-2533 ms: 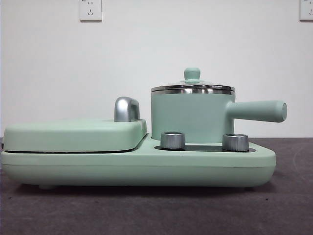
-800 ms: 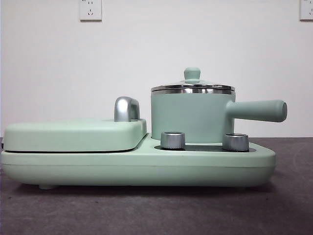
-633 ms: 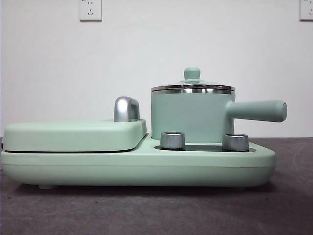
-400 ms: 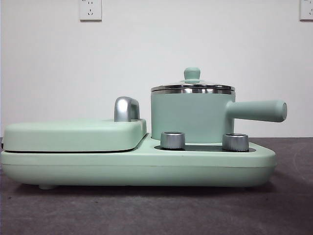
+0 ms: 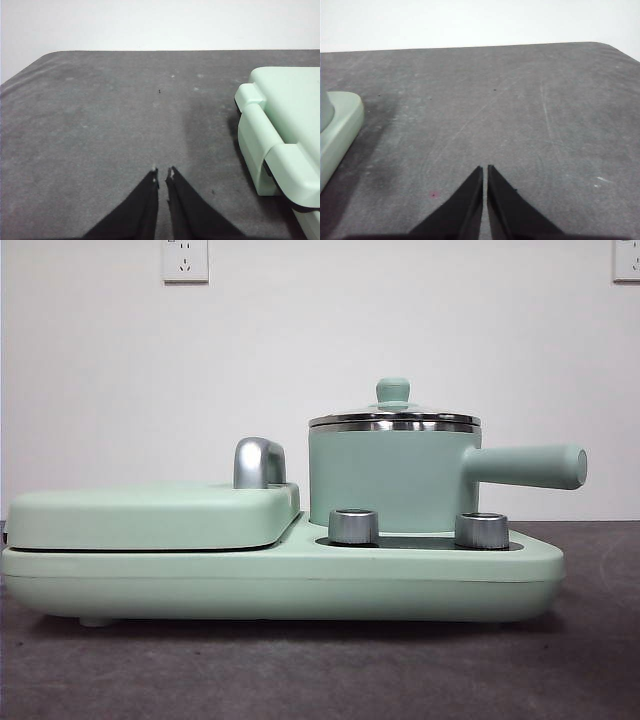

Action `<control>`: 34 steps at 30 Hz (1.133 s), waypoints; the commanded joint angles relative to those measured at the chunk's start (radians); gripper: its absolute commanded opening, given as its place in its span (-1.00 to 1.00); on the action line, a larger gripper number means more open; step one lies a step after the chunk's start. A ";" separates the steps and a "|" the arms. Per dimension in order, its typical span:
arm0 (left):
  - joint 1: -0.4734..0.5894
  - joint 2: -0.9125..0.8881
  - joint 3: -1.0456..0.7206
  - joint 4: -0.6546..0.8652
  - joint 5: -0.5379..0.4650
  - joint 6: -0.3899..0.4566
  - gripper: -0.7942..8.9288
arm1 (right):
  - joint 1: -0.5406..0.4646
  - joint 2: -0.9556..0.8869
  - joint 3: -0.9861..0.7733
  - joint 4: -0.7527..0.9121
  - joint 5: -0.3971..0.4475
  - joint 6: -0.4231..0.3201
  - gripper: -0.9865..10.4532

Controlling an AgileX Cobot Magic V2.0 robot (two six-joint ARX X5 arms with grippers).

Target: Put the buns in a small steamer

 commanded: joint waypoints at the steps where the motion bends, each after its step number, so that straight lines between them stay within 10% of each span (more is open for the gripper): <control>1: 0.000 -0.001 -0.019 -0.006 0.000 0.014 -0.77 | 0.010 -0.003 -0.008 -0.003 0.005 -0.011 -0.81; 34: 0.000 -0.001 -0.019 -0.006 0.000 0.014 -0.77 | 0.023 -0.003 -0.008 0.021 -0.003 -0.010 -0.81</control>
